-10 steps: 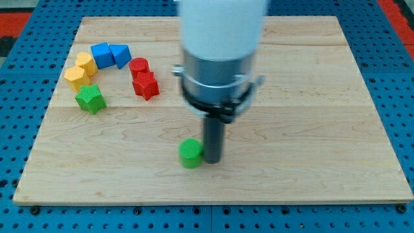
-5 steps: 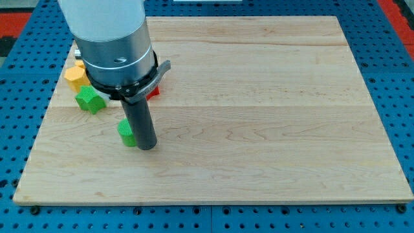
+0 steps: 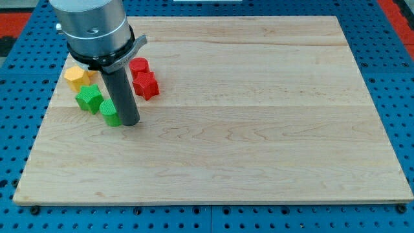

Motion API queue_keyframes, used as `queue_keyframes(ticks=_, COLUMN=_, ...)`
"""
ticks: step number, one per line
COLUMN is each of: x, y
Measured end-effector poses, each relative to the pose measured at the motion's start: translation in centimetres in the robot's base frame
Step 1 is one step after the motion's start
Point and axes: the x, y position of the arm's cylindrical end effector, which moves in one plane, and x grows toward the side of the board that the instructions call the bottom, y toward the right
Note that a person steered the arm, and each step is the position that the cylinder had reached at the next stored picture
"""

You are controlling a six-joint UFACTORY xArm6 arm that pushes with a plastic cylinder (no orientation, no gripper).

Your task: Push the green circle to the right of the green star

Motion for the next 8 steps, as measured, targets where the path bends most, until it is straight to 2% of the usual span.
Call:
queue_keyframes(ticks=2, x=4.7, y=-0.7)
queue_keyframes(ticks=5, x=1.2, y=-1.3)
queue_keyframes(ticks=7, x=3.2, y=-2.8)
queue_keyframes(ticks=8, x=1.0, y=-3.0)
